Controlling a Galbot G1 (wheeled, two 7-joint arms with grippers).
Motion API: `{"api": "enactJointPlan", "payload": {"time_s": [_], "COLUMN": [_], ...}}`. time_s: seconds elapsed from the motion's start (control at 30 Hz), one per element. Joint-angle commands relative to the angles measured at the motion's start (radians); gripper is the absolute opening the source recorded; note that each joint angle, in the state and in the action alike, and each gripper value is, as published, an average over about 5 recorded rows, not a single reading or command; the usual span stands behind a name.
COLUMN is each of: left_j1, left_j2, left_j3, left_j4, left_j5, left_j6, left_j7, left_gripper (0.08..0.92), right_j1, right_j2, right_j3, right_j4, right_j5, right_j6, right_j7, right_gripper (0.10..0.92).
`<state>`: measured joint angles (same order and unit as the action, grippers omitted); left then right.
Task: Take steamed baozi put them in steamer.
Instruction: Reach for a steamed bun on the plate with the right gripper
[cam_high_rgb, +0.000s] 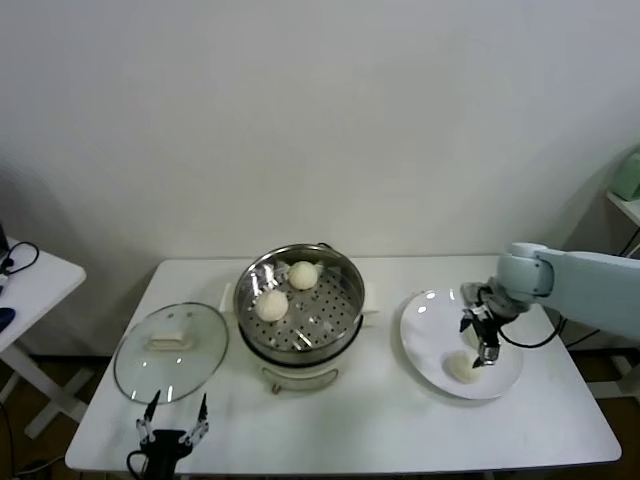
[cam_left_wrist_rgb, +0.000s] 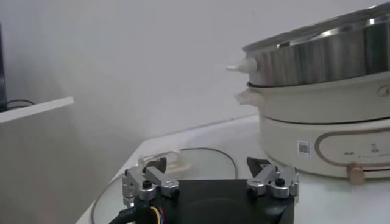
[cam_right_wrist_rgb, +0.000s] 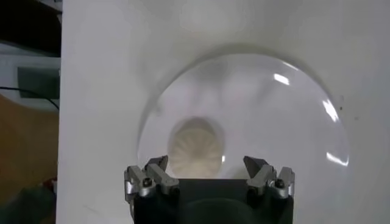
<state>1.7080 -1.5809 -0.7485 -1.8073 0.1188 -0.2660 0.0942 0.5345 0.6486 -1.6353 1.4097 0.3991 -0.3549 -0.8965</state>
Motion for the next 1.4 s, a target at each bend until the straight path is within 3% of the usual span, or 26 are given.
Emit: {"api": "enactJointPlan", "payload": {"time_s": [0.03, 0.73, 1.4], "left_j1": [0.001, 0.012, 0.006], "left_j2": [-0.001, 0.002, 0.001], "left_j3": [-0.002, 0.002, 0.002], "left_j4": [0.0, -0.012, -0.008], "left_j5": [0.001, 0.004, 0.002], "left_j6": [-0.001, -0.002, -0.002], "left_j7": [0.001, 0.001, 0.0], "left_gripper": [0.823, 0.823, 0.823], "right_j1": [-0.121, -0.193, -0.132], "right_j2": [-0.012, 0.018, 0.019], "right_j3": [0.073, 0.149, 0.11], "right_j4": [-0.055, -0.068, -0.049], "right_j5": [-0.045, -0.069, -0.08], "right_j6": [0.001, -0.02, -0.013], "right_j7": [0.003, 0.025, 0.009], "right_gripper": [0.823, 0.822, 0.65]}}
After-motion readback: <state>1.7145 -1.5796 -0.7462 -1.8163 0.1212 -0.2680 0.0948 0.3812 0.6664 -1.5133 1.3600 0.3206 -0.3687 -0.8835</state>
